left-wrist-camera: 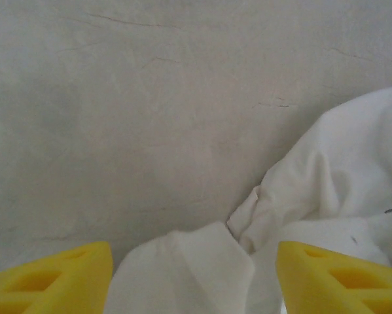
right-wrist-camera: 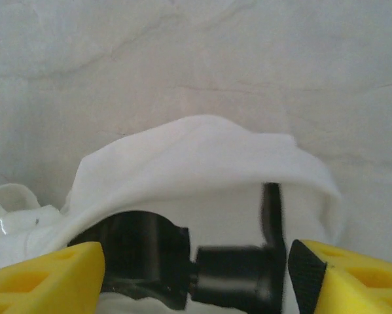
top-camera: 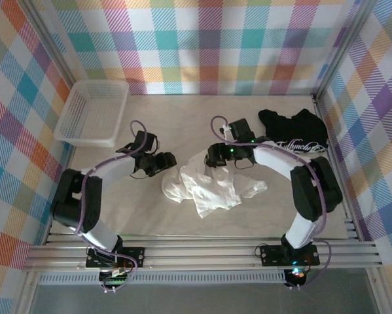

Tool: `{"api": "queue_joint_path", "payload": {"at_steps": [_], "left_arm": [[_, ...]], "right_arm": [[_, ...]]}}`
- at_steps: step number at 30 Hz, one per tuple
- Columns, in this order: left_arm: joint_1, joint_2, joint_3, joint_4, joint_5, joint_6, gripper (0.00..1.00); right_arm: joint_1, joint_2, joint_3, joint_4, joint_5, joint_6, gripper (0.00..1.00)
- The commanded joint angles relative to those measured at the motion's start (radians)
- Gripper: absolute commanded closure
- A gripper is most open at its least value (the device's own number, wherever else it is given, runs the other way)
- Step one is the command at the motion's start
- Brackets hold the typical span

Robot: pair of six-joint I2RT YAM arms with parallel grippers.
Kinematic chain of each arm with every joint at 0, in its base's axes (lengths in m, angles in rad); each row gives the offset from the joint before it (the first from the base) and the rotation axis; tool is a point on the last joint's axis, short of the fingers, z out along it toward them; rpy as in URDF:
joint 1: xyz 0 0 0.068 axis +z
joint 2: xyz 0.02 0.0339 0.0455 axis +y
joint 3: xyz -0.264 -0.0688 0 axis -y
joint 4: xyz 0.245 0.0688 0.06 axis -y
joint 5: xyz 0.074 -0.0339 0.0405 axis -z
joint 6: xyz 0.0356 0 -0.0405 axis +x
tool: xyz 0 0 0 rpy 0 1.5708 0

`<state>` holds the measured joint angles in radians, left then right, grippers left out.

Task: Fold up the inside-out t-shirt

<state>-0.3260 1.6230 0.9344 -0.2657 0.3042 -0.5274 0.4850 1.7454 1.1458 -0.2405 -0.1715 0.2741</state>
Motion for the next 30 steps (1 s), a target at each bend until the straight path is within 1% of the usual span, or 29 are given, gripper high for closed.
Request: {"api": "queue_joint_path", "payload": {"at_steps": [1,2,3,5,7,8,9,10,13,15,18,20,22,25,27,30], "left_arm": [[-0.033,0.039,0.017,0.052,0.064,-0.003,0.41],[-0.039,0.043,0.011,0.064,0.074,-0.009,0.46],[-0.042,0.044,0.005,0.082,0.087,-0.021,0.51],[-0.042,0.044,-0.008,0.123,0.122,-0.047,0.63],[-0.041,0.037,-0.006,0.15,0.137,-0.059,0.86],[-0.039,0.025,-0.001,0.161,0.132,-0.063,0.95],[-0.036,0.012,0.003,0.175,0.13,-0.063,1.0],[-0.031,-0.011,0.009,0.196,0.127,-0.068,1.0],[-0.011,-0.115,0.03,0.26,0.105,-0.089,1.0],[-0.007,-0.212,0.075,0.272,0.063,-0.09,1.0],[-0.008,-0.328,0.14,0.302,0.049,-0.089,1.0],[-0.012,-0.363,0.173,0.32,0.068,-0.1,1.0],[-0.018,-0.372,0.192,0.348,0.13,-0.109,1.0],[-0.037,-0.38,0.196,0.367,0.182,-0.101,1.0],[-0.041,-0.388,0.182,0.351,0.177,-0.095,1.0],[-0.041,-0.402,0.159,0.309,0.163,-0.071,1.0]], "right_arm": [[0.007,0.102,0.077,0.055,-0.121,0.022,0.22],[0.007,0.132,0.099,0.06,-0.146,0.029,0.23],[0.006,0.149,0.11,0.069,-0.16,0.033,0.27],[0.006,0.163,0.132,0.092,-0.186,0.033,0.47],[0.0,0.145,0.16,0.107,-0.187,0.013,0.73],[-0.007,0.127,0.176,0.11,-0.186,0.001,0.85],[-0.015,0.109,0.191,0.115,-0.184,-0.008,0.95],[-0.025,0.084,0.206,0.123,-0.18,-0.014,1.0],[-0.063,-0.02,0.238,0.168,-0.175,-0.038,1.0],[-0.088,-0.1,0.255,0.187,-0.158,-0.057,1.0],[-0.107,-0.229,0.247,0.218,-0.123,-0.096,1.0],[-0.106,-0.291,0.225,0.204,-0.108,-0.11,1.0],[-0.105,-0.322,0.176,0.205,-0.109,-0.086,0.98],[-0.102,-0.324,0.072,0.209,-0.078,-0.061,0.64],[-0.102,-0.299,0.017,0.206,-0.063,-0.042,0.49],[-0.1,-0.216,-0.011,0.177,-0.068,-0.019,0.33]]}}
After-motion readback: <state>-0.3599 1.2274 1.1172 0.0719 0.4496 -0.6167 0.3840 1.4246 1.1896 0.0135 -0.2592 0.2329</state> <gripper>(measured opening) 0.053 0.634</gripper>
